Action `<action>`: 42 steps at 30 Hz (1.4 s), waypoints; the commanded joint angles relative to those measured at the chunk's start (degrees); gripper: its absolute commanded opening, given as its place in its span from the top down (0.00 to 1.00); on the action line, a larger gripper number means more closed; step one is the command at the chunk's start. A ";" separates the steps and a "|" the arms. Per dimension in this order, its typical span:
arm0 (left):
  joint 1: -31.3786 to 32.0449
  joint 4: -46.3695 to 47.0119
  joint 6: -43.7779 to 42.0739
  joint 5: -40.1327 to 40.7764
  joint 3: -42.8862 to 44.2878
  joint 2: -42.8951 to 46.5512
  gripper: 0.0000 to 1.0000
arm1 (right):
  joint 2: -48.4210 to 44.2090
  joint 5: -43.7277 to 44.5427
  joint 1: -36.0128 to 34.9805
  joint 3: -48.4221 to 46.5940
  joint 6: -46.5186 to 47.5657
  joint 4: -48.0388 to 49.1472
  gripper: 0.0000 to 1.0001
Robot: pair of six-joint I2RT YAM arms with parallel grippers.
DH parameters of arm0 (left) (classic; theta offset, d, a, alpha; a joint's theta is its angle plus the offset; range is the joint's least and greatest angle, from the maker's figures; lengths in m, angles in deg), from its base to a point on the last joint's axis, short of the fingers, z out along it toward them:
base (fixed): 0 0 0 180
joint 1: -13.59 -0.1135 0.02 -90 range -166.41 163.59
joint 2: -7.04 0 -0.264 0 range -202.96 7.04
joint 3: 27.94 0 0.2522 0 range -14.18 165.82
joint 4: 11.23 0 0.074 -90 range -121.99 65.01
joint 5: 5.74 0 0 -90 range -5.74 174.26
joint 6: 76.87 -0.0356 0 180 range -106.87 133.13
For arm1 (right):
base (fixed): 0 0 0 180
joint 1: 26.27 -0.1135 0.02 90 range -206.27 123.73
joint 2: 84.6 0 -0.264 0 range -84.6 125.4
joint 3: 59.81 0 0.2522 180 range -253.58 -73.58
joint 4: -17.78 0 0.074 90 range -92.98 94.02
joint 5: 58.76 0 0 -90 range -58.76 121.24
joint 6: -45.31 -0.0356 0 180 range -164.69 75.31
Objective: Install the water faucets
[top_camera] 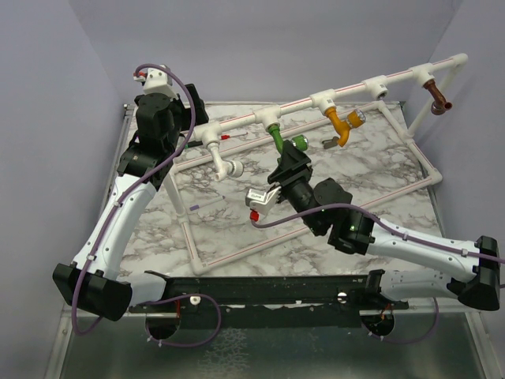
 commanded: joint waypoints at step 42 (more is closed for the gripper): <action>1.16 -11.39 -0.62 -4.83 -3.48 -2.86 0.01 | 0.71 0.93 0.69 5.30 -89.95 27.34 0.99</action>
